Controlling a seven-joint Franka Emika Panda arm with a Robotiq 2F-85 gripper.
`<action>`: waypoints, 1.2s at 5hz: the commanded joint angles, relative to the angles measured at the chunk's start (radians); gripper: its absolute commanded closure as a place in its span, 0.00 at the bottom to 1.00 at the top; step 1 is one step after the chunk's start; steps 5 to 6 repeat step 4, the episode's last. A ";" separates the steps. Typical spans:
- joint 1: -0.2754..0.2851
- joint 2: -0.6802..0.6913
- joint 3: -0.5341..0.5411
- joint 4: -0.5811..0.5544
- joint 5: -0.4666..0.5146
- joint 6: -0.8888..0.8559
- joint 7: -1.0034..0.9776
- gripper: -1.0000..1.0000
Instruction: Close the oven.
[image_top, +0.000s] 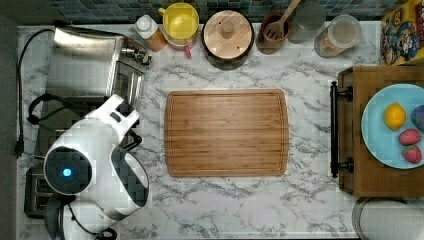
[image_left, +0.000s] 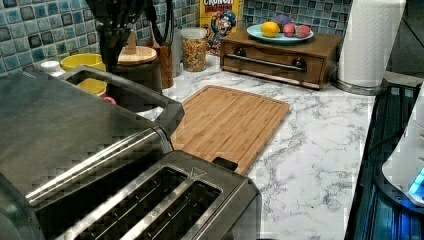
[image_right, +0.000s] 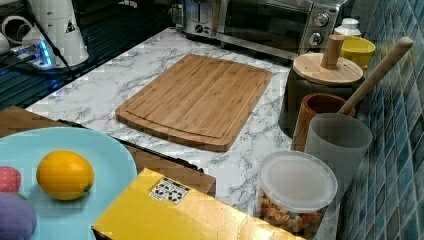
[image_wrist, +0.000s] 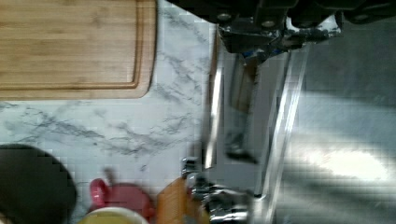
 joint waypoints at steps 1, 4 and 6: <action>-0.003 -0.042 0.014 0.061 -0.007 -0.016 0.067 1.00; -0.008 -0.043 0.019 0.061 -0.007 -0.016 0.066 1.00; -0.008 -0.043 0.019 0.061 -0.007 -0.016 0.066 1.00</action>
